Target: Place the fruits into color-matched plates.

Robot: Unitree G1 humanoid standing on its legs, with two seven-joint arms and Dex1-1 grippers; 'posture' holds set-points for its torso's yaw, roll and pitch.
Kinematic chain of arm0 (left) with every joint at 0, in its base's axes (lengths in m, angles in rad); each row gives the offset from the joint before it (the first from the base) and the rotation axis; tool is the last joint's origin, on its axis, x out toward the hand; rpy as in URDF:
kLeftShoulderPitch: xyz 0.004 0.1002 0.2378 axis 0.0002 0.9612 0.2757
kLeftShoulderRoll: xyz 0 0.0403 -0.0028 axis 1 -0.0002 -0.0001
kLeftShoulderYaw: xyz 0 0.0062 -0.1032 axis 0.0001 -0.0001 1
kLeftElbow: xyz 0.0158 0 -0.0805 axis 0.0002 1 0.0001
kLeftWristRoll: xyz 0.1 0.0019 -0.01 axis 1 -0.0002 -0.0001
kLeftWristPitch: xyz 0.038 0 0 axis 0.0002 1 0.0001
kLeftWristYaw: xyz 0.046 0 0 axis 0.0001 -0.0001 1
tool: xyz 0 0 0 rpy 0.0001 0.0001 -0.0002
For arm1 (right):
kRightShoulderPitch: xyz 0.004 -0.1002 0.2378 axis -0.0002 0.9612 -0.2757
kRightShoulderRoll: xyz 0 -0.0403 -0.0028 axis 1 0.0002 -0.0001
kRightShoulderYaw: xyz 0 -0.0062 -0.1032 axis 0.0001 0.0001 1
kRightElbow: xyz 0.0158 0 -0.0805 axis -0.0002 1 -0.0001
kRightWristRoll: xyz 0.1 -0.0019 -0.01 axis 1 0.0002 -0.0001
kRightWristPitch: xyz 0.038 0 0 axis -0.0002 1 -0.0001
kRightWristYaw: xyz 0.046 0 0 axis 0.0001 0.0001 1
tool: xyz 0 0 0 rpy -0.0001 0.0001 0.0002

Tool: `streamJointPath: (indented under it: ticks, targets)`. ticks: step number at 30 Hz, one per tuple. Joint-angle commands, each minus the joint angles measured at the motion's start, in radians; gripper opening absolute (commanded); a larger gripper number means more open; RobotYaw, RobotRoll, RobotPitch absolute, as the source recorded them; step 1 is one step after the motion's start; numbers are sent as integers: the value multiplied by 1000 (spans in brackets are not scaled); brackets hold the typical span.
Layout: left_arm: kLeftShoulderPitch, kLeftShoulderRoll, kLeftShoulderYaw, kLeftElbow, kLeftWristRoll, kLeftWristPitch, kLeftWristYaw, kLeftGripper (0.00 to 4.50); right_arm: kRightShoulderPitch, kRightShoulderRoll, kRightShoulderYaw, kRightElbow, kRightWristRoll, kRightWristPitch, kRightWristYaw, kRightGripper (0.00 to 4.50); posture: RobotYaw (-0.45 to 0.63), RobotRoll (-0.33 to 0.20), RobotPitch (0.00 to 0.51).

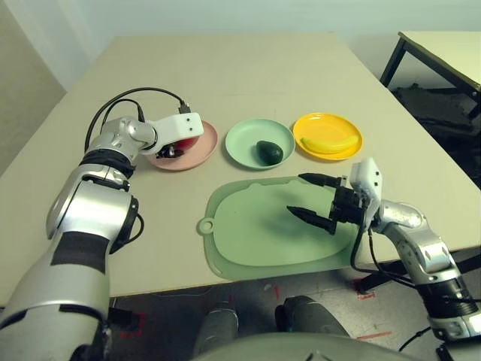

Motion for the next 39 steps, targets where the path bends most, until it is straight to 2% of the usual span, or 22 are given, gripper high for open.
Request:
streamJointPath:
  ticks: [1,9,12,16,19,22,26,27,29,32,35,39]
  targets:
    - [15,-1,2,12,9,1,3,4456,2,5,8,7,-10,3,0,4500,-135,0,51]
    - [-7,29,50,-2,-37,-36,-41,4456,-23,11,7,32,-33,-24,10,4500,-121,0,43]
    - [-28,29,166,-41,-176,-33,-200,4456,-66,12,-6,22,-40,-2,-24,4500,-109,0,45]
    - [-7,44,262,-133,-307,15,-358,4456,-111,16,-9,14,-30,37,-53,4500,-80,0,44]
    - [102,86,373,-337,-464,169,-461,4456,-155,-2,-13,39,-48,53,-63,4500,-40,0,47]
    - [259,137,432,-584,-537,308,-450,4456,-162,-29,-19,85,-71,30,-50,4500,-11,0,48]
    - [613,178,627,-1034,-680,585,-333,4456,-105,-91,-46,169,-98,-24,-22,4500,33,0,51]
    - [664,175,658,-1103,-703,631,-308,4456,-96,-95,-54,184,-95,-36,-17,4500,33,0,51]
    - [803,150,738,-1255,-749,715,-239,4456,-71,-95,-87,223,-84,-57,-25,4500,59,0,54]
    - [1003,74,843,-1466,-815,800,-135,4456,-32,-91,-151,280,-68,-100,-48,4500,73,0,59]
    - [1109,-5,899,-1578,-863,824,-48,4456,3,-83,-217,296,-43,-121,-67,4500,84,0,62]
    - [1196,-107,916,-1620,-884,772,44,4456,44,-78,-322,343,-5,-146,-104,4500,88,0,66]
